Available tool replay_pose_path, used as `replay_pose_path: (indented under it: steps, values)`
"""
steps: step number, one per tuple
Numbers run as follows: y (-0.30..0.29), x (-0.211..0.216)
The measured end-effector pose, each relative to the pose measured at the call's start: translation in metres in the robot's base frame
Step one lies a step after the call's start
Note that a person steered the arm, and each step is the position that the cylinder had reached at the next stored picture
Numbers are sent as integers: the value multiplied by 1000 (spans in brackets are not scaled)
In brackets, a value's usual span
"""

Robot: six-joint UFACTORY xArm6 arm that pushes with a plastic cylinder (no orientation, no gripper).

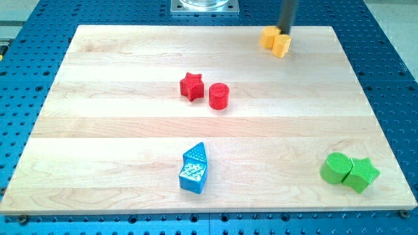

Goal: Drag the heart into the hexagon

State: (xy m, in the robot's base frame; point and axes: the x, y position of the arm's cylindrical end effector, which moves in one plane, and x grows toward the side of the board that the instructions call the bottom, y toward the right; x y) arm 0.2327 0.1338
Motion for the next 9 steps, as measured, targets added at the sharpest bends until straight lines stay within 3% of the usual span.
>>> replay_pose_path:
  steps: [1,2,3,4,6,7,9]
  values:
    - [-86,2]
    - [2,-22]
    - [96,-11]
    - [88,24]
    - [-28,34]
    - [15,52]
    - [-73,43]
